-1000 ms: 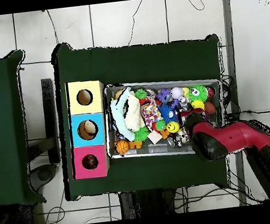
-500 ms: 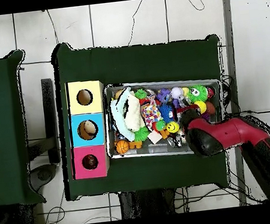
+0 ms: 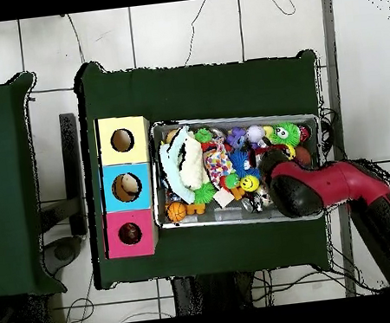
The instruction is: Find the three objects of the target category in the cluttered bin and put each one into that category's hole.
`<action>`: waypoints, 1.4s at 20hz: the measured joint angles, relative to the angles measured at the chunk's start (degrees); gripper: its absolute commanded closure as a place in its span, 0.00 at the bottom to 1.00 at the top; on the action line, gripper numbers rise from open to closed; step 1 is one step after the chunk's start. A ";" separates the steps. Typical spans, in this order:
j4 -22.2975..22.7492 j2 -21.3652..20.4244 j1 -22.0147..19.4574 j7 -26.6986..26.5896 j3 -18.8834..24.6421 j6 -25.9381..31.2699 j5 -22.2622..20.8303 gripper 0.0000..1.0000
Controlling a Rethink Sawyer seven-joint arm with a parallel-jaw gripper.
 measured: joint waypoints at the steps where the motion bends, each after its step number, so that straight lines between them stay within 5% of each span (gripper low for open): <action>1: -0.12 0.01 -0.30 0.00 0.45 0.51 0.33 0.00; 16: -2.26 -0.06 -1.05 0.00 3.01 3.62 2.01 0.00; 28: -6.40 4.20 -1.30 -0.01 3.41 3.62 1.34 0.00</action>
